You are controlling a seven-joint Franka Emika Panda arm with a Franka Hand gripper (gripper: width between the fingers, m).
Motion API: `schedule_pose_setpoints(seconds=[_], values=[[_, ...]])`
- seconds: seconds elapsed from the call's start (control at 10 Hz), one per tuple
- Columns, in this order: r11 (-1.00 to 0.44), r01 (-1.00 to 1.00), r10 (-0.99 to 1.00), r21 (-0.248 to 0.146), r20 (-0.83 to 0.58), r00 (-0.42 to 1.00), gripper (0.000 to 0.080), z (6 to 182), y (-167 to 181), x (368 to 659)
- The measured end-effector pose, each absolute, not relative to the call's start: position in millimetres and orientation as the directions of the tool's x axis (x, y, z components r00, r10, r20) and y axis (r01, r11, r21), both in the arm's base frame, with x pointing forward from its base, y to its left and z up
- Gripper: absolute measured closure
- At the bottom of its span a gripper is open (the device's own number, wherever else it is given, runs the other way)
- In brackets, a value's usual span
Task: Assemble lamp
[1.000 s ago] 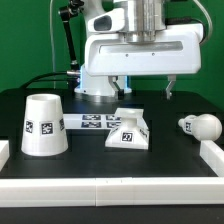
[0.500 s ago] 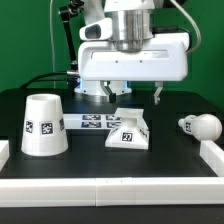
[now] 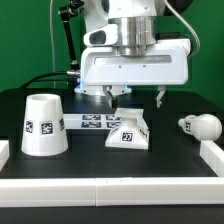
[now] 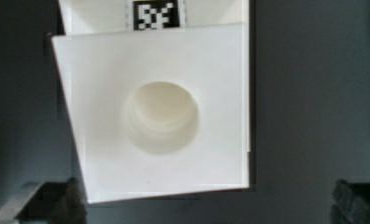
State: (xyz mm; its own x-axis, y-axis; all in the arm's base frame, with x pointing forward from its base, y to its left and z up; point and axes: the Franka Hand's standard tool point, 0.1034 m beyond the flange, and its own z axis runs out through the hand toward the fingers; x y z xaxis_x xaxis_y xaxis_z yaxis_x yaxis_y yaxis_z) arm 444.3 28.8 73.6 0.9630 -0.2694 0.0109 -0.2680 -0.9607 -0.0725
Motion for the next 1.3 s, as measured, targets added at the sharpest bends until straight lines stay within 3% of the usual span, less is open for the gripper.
schedule_pose_setpoints(seconds=[1.0,1.3], values=[[-0.974,-0.217,-0.217,-0.063,-0.007,0.976,0.0100,62.7,20,431],[-0.977,-0.204,-0.204,-0.059,0.000,0.979,0.0100,50.9,19,428]])
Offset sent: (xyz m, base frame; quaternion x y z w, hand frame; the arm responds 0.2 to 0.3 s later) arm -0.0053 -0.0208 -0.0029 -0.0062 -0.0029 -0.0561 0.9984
